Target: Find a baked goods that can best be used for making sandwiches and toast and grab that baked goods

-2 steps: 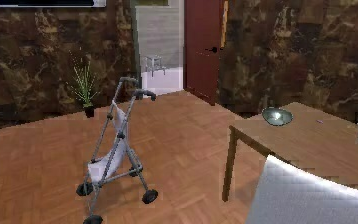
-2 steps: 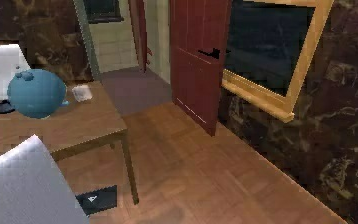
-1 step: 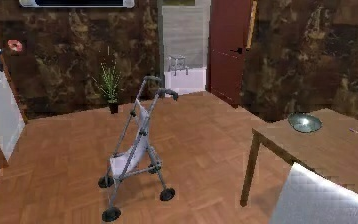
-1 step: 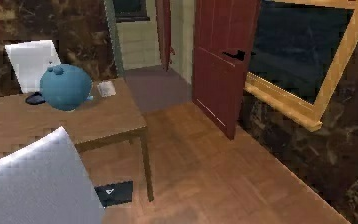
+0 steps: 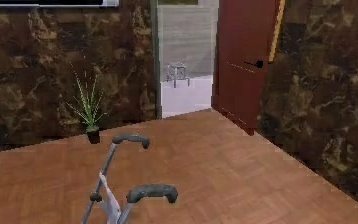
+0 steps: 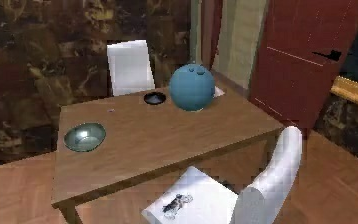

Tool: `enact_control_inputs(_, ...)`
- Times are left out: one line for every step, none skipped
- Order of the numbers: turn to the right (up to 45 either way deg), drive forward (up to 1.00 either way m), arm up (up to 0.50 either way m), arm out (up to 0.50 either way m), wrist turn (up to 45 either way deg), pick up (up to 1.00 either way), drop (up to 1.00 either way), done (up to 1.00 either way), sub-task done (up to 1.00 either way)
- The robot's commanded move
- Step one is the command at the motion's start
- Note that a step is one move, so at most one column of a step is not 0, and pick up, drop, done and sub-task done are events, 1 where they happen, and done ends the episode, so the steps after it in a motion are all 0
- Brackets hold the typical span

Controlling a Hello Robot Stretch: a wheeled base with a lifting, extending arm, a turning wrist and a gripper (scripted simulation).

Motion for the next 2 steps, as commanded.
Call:
enact_control_inputs(-45.0, 0.00, 0.00, 0.00, 0.0, 0.00, 0.00, 0.00, 0.00)
enact_control_inputs(-45.0, 0.00, 0.00, 0.00, 0.0, 0.00, 0.00, 0.00, 0.00)
